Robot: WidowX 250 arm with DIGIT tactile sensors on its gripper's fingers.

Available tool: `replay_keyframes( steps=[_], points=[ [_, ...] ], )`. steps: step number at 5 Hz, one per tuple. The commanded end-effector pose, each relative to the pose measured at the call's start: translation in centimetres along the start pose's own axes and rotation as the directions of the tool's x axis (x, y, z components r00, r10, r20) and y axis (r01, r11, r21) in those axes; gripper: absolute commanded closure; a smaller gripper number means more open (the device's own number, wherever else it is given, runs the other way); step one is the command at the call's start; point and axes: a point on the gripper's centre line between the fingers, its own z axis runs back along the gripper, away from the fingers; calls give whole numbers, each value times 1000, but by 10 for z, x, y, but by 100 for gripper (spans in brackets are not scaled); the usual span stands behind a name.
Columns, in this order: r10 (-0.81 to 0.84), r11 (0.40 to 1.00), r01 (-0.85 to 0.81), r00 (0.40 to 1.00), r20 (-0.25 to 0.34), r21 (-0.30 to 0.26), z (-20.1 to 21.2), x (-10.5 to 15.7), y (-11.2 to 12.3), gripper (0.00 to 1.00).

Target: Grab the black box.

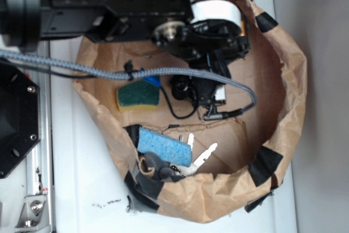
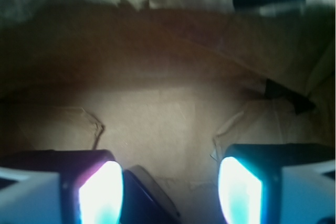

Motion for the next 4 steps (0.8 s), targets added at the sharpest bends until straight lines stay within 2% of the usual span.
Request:
replay_keyframes(
  steps=[1, 2, 3, 4],
  points=[
    [-20, 998, 18, 999, 33, 59, -8, 16, 4, 0],
    [-94, 993, 97, 995, -44, 67, -27, -2, 0, 0],
    [-182, 981, 184, 982, -41, 65, -22, -24, 6, 0],
    [-256, 966, 257, 965, -58, 26, -16, -32, 12, 0]
  ],
)
